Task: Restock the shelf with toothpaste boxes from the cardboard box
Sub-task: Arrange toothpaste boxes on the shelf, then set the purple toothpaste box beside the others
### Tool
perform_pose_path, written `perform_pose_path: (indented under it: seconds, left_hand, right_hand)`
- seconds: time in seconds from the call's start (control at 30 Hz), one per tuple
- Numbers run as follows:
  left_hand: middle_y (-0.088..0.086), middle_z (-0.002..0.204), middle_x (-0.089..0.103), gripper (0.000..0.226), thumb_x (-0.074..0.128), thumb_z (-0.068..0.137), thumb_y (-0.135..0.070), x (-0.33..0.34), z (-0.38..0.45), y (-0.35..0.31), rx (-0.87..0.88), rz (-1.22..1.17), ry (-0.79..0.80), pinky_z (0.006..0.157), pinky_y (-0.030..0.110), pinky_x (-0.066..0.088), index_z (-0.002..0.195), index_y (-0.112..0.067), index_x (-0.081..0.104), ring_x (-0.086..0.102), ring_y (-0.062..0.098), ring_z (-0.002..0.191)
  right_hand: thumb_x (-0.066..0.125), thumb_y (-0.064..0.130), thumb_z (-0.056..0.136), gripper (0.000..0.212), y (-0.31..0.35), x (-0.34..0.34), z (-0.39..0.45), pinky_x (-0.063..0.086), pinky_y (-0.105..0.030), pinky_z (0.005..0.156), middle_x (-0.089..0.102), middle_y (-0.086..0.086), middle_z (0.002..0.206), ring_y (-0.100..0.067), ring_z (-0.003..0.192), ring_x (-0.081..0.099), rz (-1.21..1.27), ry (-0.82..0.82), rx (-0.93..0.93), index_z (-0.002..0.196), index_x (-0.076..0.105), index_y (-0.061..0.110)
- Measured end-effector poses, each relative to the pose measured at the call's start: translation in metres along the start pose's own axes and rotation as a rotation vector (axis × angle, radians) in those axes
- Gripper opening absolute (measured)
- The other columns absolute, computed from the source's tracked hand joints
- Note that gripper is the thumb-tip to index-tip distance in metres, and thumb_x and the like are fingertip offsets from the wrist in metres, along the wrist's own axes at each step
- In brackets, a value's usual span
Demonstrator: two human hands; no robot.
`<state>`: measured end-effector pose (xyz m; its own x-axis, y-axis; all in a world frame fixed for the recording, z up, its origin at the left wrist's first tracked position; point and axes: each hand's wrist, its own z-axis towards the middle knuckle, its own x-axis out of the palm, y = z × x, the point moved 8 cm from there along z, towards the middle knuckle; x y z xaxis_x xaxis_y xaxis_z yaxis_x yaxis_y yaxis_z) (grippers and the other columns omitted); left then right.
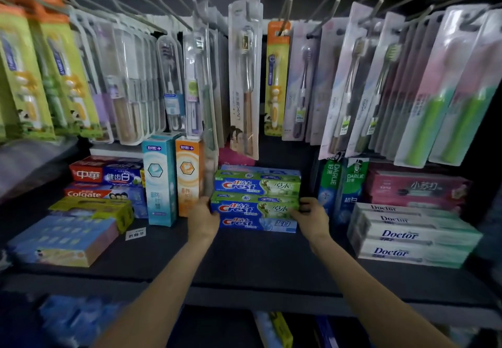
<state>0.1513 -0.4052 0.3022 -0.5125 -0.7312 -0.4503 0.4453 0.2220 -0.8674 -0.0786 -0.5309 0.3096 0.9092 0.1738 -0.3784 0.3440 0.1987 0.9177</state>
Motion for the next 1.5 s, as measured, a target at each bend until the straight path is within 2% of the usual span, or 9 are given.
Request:
perform_pose_path:
  seconds: [0.37, 0.5, 0.63, 0.77, 0.9, 0.97, 1.13, 1.33, 1.5]
  left_hand:
    - [0.012, 0.125, 0.054, 0.044, 0.05, 0.085, 0.006, -0.022, -0.056, -0.006, 0.162, -0.095, -0.121, 0.087, 0.014, 0.037, 0.127, -0.005, 0.045, 0.052, 0.017, 0.113]
    - [0.007, 0.106, 0.052, 0.034, 0.045, 0.079, 0.001, -0.039, -0.139, -0.006, 0.545, -0.012, -0.111, 0.081, 0.001, 0.035, 0.112, -0.005, 0.052, 0.049, 0.006, 0.096]
    - [0.012, 0.097, 0.059, 0.027, 0.042, 0.078, -0.003, -0.03, -0.218, 0.084, 0.563, 0.188, 0.088, 0.085, 0.016, 0.04, 0.102, -0.012, 0.05, 0.05, 0.016, 0.092]
    - [0.011, 0.084, 0.065, 0.021, 0.062, 0.075, -0.001, -0.033, -0.281, 0.215, 0.271, 0.445, 0.229, 0.07, 0.022, 0.036, 0.095, -0.008, 0.063, 0.052, 0.015, 0.074]
    - [0.003, 0.055, 0.061, 0.014, 0.064, 0.08, -0.012, -0.025, -0.341, 0.346, -0.093, 0.587, 0.398, 0.043, 0.009, 0.027, 0.093, -0.01, 0.068, 0.053, 0.014, 0.043]
    - [0.007, 0.065, 0.064, 0.025, 0.046, 0.084, -0.021, -0.007, -0.371, 0.406, -0.198, 0.576, 0.499, 0.048, 0.025, 0.047, 0.094, -0.01, 0.066, 0.061, 0.021, 0.054]
    - [0.011, 0.12, 0.05, 0.029, 0.049, 0.09, -0.01, 0.041, -0.418, 0.503, -0.439, 0.571, 0.701, 0.079, 0.027, 0.045, 0.119, -0.01, 0.048, 0.057, 0.024, 0.102]
    - [0.012, 0.122, 0.046, 0.029, 0.047, 0.092, -0.008, 0.084, -0.425, 0.554, -0.482, 0.522, 0.712, 0.077, 0.029, 0.045, 0.121, -0.007, 0.047, 0.056, 0.026, 0.101]
    - [0.01, 0.125, 0.047, 0.027, 0.047, 0.091, -0.008, 0.098, -0.43, 0.56, -0.465, 0.454, 0.699, 0.09, 0.032, 0.046, 0.119, -0.009, 0.049, 0.053, 0.023, 0.11]
  right_hand:
    - [0.052, -0.003, 0.089, 0.025, 0.027, -0.001, -0.055, 0.041, -0.015, 0.075, 0.043, -0.007, 0.117, -0.006, 0.078, 0.047, -0.024, -0.152, -0.25, 0.113, 0.051, 0.004]
    - [0.049, -0.008, 0.084, 0.021, 0.046, 0.036, -0.136, 0.042, -0.02, 0.069, 0.045, -0.001, 0.099, -0.009, 0.075, 0.049, -0.115, 0.026, -0.674, 0.101, 0.057, 0.003]
    - [0.046, -0.007, 0.083, 0.019, -0.009, 0.103, -0.232, 0.041, -0.02, 0.078, 0.056, -0.013, 0.094, -0.019, 0.087, 0.053, -0.283, 0.458, -0.893, 0.094, 0.06, 0.0]
    - [0.041, 0.012, 0.082, 0.024, -0.15, 0.179, -0.308, 0.053, -0.027, 0.064, 0.062, -0.011, 0.101, -0.026, 0.085, 0.064, -0.56, 0.87, -0.713, 0.101, 0.056, 0.011]
    - [0.044, 0.009, 0.093, 0.033, -0.311, 0.228, -0.37, 0.037, -0.033, 0.097, 0.049, -0.01, 0.135, -0.026, 0.122, 0.048, -0.792, 1.167, -0.262, 0.125, 0.051, 0.01]
    - [0.046, 0.007, 0.091, 0.027, -0.374, 0.246, -0.4, 0.038, -0.034, 0.093, 0.051, -0.013, 0.126, -0.028, 0.117, 0.049, -0.803, 1.232, -0.12, 0.117, 0.055, 0.007]
    - [0.055, 0.018, 0.09, 0.035, -0.489, 0.291, -0.429, 0.041, -0.036, 0.095, 0.048, -0.019, 0.126, -0.033, 0.12, 0.043, -0.901, 1.169, 0.097, 0.12, 0.052, 0.0]
    - [0.066, 0.031, 0.085, 0.081, -0.592, 0.329, -0.433, 0.039, -0.041, 0.1, 0.034, -0.02, 0.143, -0.035, 0.13, 0.036, -1.058, 1.04, 0.348, 0.143, 0.02, -0.001]
    - [0.064, 0.024, 0.088, 0.073, -0.616, 0.329, -0.438, 0.044, -0.042, 0.092, 0.038, -0.019, 0.14, -0.034, 0.125, 0.045, -1.01, 0.882, 0.508, 0.142, 0.018, 0.003]
